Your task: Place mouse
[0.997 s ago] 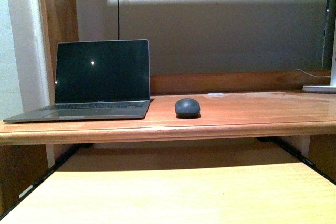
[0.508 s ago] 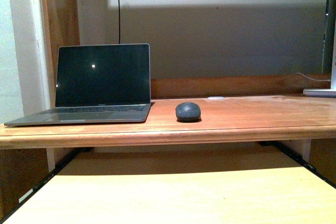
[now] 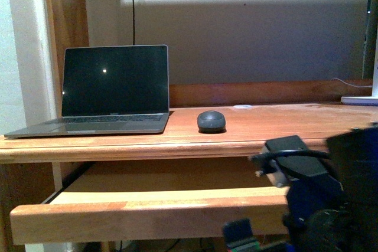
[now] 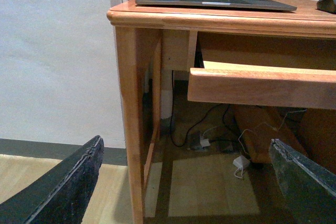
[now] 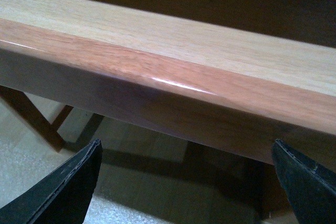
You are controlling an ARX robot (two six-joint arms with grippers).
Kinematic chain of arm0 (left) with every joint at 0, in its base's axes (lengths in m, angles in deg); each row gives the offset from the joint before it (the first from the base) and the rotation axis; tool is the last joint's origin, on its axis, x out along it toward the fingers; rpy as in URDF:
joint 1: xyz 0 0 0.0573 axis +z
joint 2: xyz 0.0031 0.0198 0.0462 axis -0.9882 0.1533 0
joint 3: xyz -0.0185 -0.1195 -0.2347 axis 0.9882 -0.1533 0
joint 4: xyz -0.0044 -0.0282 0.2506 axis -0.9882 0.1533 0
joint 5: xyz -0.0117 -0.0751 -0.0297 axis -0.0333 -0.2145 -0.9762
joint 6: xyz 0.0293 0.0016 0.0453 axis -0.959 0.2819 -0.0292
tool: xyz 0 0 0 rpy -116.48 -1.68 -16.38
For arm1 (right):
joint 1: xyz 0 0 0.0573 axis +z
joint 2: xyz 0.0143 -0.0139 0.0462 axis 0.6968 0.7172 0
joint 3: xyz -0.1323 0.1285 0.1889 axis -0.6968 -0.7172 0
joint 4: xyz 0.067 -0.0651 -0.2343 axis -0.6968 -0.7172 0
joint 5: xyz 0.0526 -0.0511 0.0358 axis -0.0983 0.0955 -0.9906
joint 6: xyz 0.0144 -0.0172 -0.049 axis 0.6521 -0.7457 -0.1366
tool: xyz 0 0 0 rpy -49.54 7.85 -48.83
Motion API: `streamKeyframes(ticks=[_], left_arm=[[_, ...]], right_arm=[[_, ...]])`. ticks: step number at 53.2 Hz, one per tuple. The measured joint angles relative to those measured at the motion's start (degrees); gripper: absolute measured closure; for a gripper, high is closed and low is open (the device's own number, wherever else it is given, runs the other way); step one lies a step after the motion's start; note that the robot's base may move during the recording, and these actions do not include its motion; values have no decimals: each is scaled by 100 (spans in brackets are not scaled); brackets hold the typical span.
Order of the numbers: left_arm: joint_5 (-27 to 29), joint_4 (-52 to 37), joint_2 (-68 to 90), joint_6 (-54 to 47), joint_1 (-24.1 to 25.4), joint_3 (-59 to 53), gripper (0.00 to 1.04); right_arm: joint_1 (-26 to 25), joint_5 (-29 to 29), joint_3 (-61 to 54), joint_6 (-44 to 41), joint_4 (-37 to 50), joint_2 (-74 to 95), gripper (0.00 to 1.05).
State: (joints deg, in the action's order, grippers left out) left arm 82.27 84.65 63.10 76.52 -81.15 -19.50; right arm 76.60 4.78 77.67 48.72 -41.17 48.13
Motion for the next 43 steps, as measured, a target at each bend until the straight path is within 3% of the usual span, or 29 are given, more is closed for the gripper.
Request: streamKeyframes(ticks=[13,22,33,43], left_arm=[[0,0,0,0,0,0,8],[0,0,0,0,0,0,8],[0,0,-2,0,0,0,8],[0,0,-2,0,0,0,8]], right_arm=[[223,688,2623,501,-787,1871,7],[404,1165,3412,911,-1351,2385,7],[334,750,3167,1080,-1172,2186,7],[50,315,1912,1207,-815,824,7]])
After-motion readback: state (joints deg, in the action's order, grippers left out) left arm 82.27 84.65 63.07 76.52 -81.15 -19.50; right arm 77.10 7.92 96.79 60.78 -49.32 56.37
